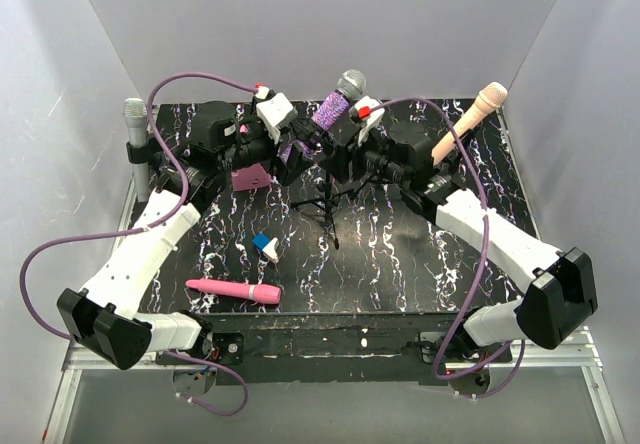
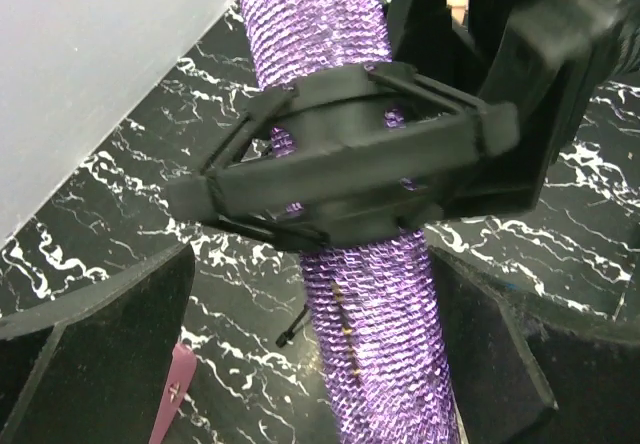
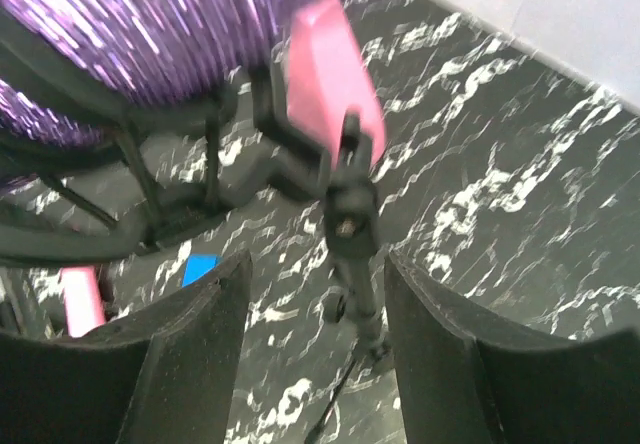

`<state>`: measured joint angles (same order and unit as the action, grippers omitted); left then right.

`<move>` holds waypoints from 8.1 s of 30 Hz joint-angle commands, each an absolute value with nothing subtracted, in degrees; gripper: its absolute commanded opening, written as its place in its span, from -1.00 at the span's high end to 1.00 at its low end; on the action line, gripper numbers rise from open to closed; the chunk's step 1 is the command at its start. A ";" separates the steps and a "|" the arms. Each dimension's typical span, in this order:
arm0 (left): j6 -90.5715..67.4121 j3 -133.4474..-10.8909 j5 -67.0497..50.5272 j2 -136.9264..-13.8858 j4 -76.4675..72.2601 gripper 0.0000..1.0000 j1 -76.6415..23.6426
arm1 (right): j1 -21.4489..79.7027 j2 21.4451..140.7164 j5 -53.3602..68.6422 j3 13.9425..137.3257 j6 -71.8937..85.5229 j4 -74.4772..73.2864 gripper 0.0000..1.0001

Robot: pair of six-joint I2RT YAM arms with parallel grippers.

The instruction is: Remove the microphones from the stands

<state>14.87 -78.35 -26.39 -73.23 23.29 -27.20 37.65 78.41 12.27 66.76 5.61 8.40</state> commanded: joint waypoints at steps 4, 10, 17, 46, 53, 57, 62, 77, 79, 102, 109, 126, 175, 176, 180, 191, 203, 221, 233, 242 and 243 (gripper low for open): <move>12.57 -79.45 -25.67 -72.51 23.64 -0.96 -27.16 | 38.06 79.28 21.01 63.28 2.20 7.82 -0.29; 12.92 -79.10 -24.44 -72.16 23.73 -0.96 -27.16 | 37.88 76.39 24.86 64.51 0.18 0.11 -0.62; 15.99 -82.52 -22.50 -71.46 30.04 -0.96 -27.16 | 33.23 68.12 30.05 68.98 -0.63 -14.04 -0.69; 31.19 -109.67 -35.06 -85.42 45.95 -0.86 -27.16 | 21.53 87.19 44.56 88.42 51.23 12.48 -0.79; 35.59 -114.60 -38.40 -87.36 52.72 -0.60 -27.16 | 22.85 87.36 41.14 87.19 54.23 13.27 -0.69; 36.82 -114.96 -39.55 -87.45 54.05 -0.43 -27.16 | 24.34 88.07 39.99 88.15 54.84 13.27 -0.55; 38.14 -115.31 -40.17 -87.71 53.97 -0.08 -27.16 | 24.96 88.50 37.54 88.59 55.63 10.03 -0.30; 40.52 -116.45 -42.27 -87.36 55.63 0.98 -27.25 | 21.10 89.12 32.00 91.32 58.18 5.28 0.97; 40.61 -116.89 -42.80 -87.63 56.33 1.00 -27.25 | 20.31 89.73 31.64 92.02 58.01 4.75 0.97; 45.09 -140.28 -58.62 -103.10 82.00 1.00 -30.67 | 19.16 104.15 45.96 111.70 52.38 2.11 0.97; 43.07 -139.75 -59.06 -103.89 81.83 1.00 -31.64 | 18.20 111.43 42.73 122.75 54.76 3.34 0.97; 32.35 -122.08 -45.97 -92.90 54.67 -0.57 -31.82 | 12.22 110.14 38.49 135.54 45.36 14.49 0.97; -1.76 -137.64 -35.95 -102.22 28.92 0.28 -34.72 | 22.15 92.02 42.28 116.46 29.09 15.21 0.97; -1.41 -137.29 -35.86 -102.13 28.57 0.36 -34.72 | 22.15 92.02 42.45 116.28 29.09 15.03 0.97; -0.35 -135.00 -34.63 -100.90 26.90 0.45 -34.54 | 22.15 91.14 42.28 114.96 28.57 14.24 0.84; 5.97 -131.14 -29.80 -97.47 23.82 1.00 -29.63 | 21.36 82.98 42.72 106.53 24.79 8.01 -0.68; 39.86 -120.95 -26.81 -85.09 50.40 1.00 -25.84 | 20.74 64.10 31.58 88.26 4.94 -6.57 -0.63; 79.26 -64.63 -10.29 -54.94 90.45 1.00 -25.84 | 20.65 32.17 22.40 58.73 -13.78 -38.22 -0.50; 81.12 -45.71 -7.48 -65.47 69.36 1.00 -25.84 | 20.65 37.61 27.95 56.34 -12.49 -39.47 -0.41; 78.40 -44.38 -6.59 -73.12 61.79 1.00 -25.84 | 20.65 38.58 28.56 56.08 -12.22 -39.11 -0.40; 78.31 -44.65 -6.94 -73.47 62.05 1.00 -25.84 | 20.74 38.50 28.65 55.99 -12.22 -39.37 -0.40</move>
<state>78.50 -44.03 -6.37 -73.28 64.90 -25.71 20.73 38.96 27.24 56.07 -12.93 -41.47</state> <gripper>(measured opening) 0.425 0.701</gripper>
